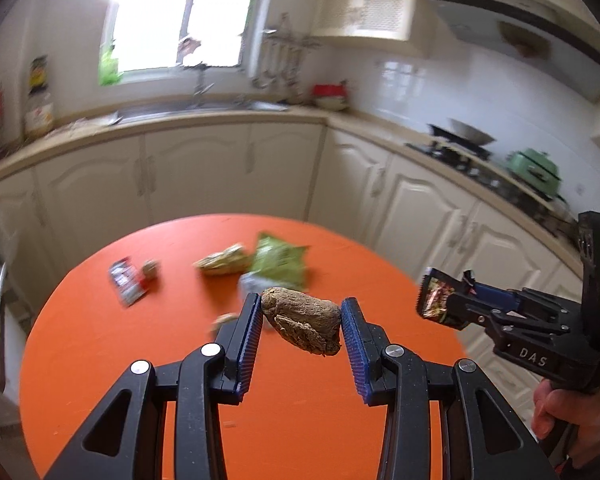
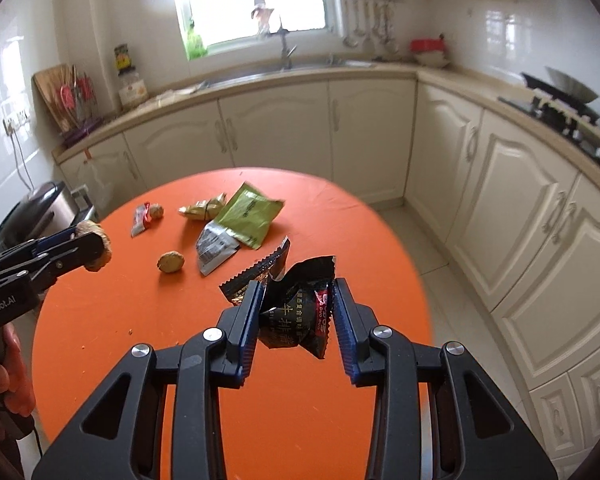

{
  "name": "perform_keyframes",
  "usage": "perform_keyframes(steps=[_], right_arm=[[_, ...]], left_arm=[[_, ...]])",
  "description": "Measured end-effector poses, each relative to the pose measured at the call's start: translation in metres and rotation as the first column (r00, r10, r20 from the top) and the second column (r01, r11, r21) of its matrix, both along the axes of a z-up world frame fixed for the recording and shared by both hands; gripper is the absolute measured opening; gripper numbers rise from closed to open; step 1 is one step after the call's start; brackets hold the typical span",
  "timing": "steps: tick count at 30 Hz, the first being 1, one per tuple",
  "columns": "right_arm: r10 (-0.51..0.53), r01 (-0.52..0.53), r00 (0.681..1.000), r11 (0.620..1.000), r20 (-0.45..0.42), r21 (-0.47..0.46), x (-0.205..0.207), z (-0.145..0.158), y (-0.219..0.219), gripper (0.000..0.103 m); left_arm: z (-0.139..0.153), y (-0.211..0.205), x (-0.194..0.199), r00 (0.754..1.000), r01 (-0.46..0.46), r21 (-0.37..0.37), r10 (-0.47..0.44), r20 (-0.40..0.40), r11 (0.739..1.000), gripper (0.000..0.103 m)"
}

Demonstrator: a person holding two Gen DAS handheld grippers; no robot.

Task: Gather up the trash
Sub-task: 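Carry the bread lump and black snack bag over to the blue bin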

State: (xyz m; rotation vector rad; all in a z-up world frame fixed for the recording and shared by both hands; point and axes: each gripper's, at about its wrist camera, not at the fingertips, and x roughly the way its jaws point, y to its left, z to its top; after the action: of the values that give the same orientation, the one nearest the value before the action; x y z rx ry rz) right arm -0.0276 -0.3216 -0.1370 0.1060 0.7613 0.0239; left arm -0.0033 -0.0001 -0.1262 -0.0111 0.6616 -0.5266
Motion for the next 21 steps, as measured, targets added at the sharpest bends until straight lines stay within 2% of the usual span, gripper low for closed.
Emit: perform_keyframes(steps=[4,9,15,21], right_arm=[[-0.075,0.076,0.996,0.997,0.05,-0.009,-0.042,0.024,-0.036,0.035],[-0.203,0.207,0.976,0.978,0.078,-0.041,-0.103,0.041,-0.09,0.035],[-0.393,0.396,0.918,0.916,0.058,-0.063,-0.185,0.04,-0.171,0.035],[-0.549,0.548,0.836,0.834,0.003,-0.07,-0.25,0.017,-0.234,0.035]], left_arm=[[0.015,-0.052,-0.024,0.993,0.112,0.001,-0.112,0.038,0.994,0.036],[0.024,-0.13,-0.055,0.961,0.271,0.002,-0.271,0.062,0.963,0.036],[0.019,-0.228,-0.09,0.889,0.458,-0.009,-0.457,0.036,0.889,0.036],[-0.009,-0.323,-0.116,0.788,0.614,-0.006,-0.614,-0.045,0.789,0.036]])
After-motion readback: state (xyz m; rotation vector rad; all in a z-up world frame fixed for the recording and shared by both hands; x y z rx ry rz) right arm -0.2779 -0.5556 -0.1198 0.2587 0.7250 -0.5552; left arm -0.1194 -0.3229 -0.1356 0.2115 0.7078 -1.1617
